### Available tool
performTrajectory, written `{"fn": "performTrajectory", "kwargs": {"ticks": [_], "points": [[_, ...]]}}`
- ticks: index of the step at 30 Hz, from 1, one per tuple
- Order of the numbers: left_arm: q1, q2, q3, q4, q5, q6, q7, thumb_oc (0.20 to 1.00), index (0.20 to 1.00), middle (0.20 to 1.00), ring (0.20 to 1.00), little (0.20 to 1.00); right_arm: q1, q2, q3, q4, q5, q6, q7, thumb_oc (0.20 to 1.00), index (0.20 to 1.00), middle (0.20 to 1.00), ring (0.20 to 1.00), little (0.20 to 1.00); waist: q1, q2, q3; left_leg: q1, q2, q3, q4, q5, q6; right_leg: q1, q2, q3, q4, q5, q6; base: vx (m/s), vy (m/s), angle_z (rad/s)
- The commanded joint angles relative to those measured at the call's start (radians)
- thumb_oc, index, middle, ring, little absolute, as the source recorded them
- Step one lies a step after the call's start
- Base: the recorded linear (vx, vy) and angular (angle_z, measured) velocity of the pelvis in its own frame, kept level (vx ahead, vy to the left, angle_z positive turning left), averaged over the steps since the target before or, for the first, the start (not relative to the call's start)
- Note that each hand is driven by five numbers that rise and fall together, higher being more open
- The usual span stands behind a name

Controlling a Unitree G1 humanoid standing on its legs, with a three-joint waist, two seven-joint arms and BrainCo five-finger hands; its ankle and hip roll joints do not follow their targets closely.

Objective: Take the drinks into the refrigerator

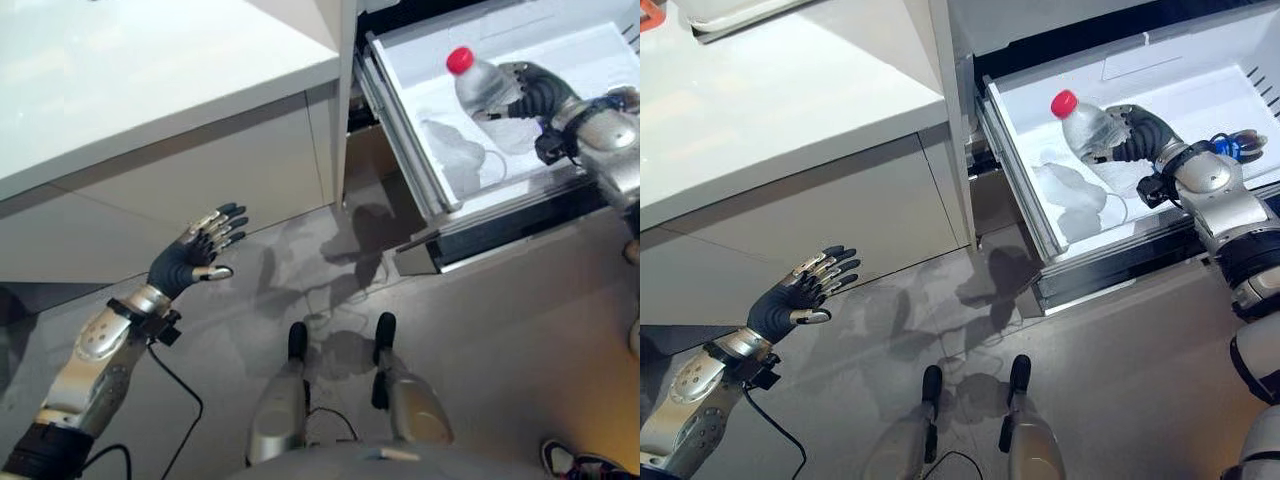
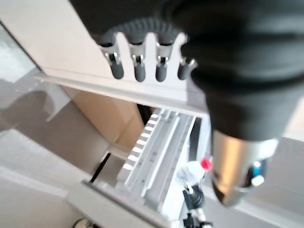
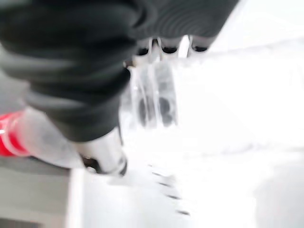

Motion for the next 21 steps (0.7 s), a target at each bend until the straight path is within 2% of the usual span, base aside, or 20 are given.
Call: {"fn": "performTrajectory", "kwargs": {"ticks": [1, 3, 5, 6, 8, 10, 13, 14, 17, 21], "points": [[0.031, 0.042, 0.003, -0.100, 0.014, -0.058, -0.004, 1.000, 1.000, 1.000, 1.000, 1.000, -0.107, -0.077, 0.037, -0.009, -0.025, -0.043, -0.004, 0.200, 0.200, 0.200, 0.200, 0.200, 0.001, -0.022, -0.023, -0.026, -0.053, -0.049, 0.051, 0.003, 0.052, -0.080, 0.012, -0.010, 0.259, -0.172, 0.017, 0.00, 0.000, 0.00], [0.033, 0.055, 0.011, -0.109, 0.022, -0.055, -0.008, 1.000, 1.000, 1.000, 1.000, 1.000, -0.125, -0.095, 0.081, 0.011, -0.118, -0.025, 0.021, 0.200, 0.200, 0.200, 0.200, 0.200, 0.001, -0.020, -0.013, -0.032, -0.053, -0.052, 0.052, 0.006, 0.051, -0.091, 0.011, -0.011, 0.268, -0.173, 0.016, -0.03, -0.003, 0.03], [0.031, 0.055, 0.010, -0.108, 0.025, -0.054, -0.008, 1.000, 1.000, 1.000, 1.000, 1.000, -0.129, -0.094, 0.086, 0.021, -0.133, -0.025, 0.016, 0.200, 0.200, 0.200, 0.200, 0.200, -0.001, -0.019, -0.010, -0.033, -0.054, -0.052, 0.052, 0.006, 0.051, -0.092, 0.010, -0.011, 0.270, -0.173, 0.016, 0.00, 0.000, 0.00], [0.032, 0.062, 0.015, -0.115, 0.032, -0.050, -0.009, 1.000, 1.000, 1.000, 1.000, 1.000, -0.137, -0.108, 0.124, 0.011, -0.205, -0.018, 0.039, 0.200, 0.200, 0.200, 0.200, 0.200, -0.001, -0.019, -0.005, -0.034, -0.055, -0.052, 0.051, 0.007, 0.051, -0.093, 0.009, -0.012, 0.271, -0.173, 0.017, -0.01, -0.005, 0.04], [0.031, 0.058, 0.017, -0.113, 0.036, -0.049, -0.008, 1.000, 1.000, 1.000, 1.000, 1.000, -0.138, -0.114, 0.132, 0.001, -0.214, -0.014, 0.041, 0.200, 0.200, 0.200, 0.200, 0.200, -0.003, -0.018, -0.003, -0.034, -0.055, -0.053, 0.050, 0.007, 0.051, -0.093, 0.009, -0.013, 0.270, -0.173, 0.017, -0.01, -0.007, 0.08], [0.036, 0.058, 0.027, -0.113, 0.050, -0.046, -0.011, 1.000, 1.000, 1.000, 1.000, 1.000, -0.153, -0.138, 0.183, -0.036, -0.300, -0.014, 0.075, 0.200, 0.200, 0.200, 0.200, 0.200, -0.004, -0.017, 0.001, -0.037, -0.056, -0.057, 0.048, 0.008, 0.051, -0.096, 0.007, -0.014, 0.271, -0.173, 0.017, -0.01, -0.009, 0.13], [0.041, 0.055, 0.036, -0.114, 0.056, -0.047, -0.014, 1.000, 1.000, 1.000, 1.000, 1.000, -0.143, -0.148, 0.182, -0.034, -0.302, -0.002, 0.090, 0.200, 0.200, 0.200, 0.200, 0.200, -0.004, -0.016, 0.003, -0.038, -0.057, -0.061, 0.047, 0.009, 0.052, -0.098, 0.004, -0.019, 0.271, -0.173, 0.017, -0.01, -0.003, 0.04], [0.040, 0.057, 0.040, -0.111, 0.062, -0.046, -0.016, 1.000, 1.000, 1.000, 1.000, 1.000, -0.164, -0.160, 0.223, -0.057, -0.364, -0.002, 0.109, 0.200, 0.200, 0.200, 0.200, 0.200, -0.003, -0.017, 0.004, -0.038, -0.058, -0.062, 0.046, 0.009, 0.052, -0.099, 0.003, -0.020, 0.272, -0.173, 0.017, 0.00, 0.000, 0.03], [0.038, 0.052, 0.044, -0.114, 0.065, -0.043, -0.016, 1.000, 1.000, 1.000, 1.000, 1.000, -0.173, -0.162, 0.246, -0.056, -0.414, -0.001, 0.111, 0.200, 0.200, 0.200, 0.200, 0.200, -0.005, -0.013, 0.006, -0.037, -0.059, -0.062, 0.043, 0.008, 0.053, -0.099, 0.002, -0.020, 0.271, -0.173, 0.018, 0.00, 0.001, 0.01], [0.033, 0.038, 0.056, -0.115, 0.079, -0.040, -0.007, 1.000, 1.000, 1.000, 1.000, 1.000, -0.193, -0.169, 0.299, -0.077, -0.569, -0.001, 0.115, 0.200, 0.200, 0.200, 0.200, 0.200, -0.007, -0.010, 0.011, -0.040, -0.059, -0.061, 0.040, 0.007, 0.055, -0.106, 0.002, -0.019, 0.275, -0.174, 0.018, 0.00, 0.000, 0.00]]}}
